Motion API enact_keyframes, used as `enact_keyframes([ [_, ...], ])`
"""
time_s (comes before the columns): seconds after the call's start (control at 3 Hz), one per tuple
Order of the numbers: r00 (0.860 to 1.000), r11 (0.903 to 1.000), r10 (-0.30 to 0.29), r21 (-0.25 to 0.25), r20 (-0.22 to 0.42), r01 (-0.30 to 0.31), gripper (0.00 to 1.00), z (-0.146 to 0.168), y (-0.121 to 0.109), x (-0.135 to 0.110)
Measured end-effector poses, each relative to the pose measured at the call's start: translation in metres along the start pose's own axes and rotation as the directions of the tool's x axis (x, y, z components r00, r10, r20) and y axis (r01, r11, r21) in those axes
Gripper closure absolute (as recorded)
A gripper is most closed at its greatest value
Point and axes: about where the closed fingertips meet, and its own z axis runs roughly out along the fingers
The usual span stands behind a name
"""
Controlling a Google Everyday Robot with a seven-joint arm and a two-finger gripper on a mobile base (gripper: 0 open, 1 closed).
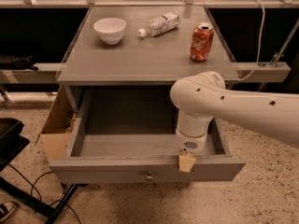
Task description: Open top drawer
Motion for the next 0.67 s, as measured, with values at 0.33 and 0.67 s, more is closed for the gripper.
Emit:
enact_keyframes([
  [0.33, 1.000, 0.9999, 0.008, -0.011, -0.005, -0.008, 1.00, -0.0002, 0.0061, 0.0038],
  [0.67, 1.000, 0.9999, 0.008, -0.011, -0.005, -0.008, 1.00, -0.0001, 0.0062, 0.0011],
])
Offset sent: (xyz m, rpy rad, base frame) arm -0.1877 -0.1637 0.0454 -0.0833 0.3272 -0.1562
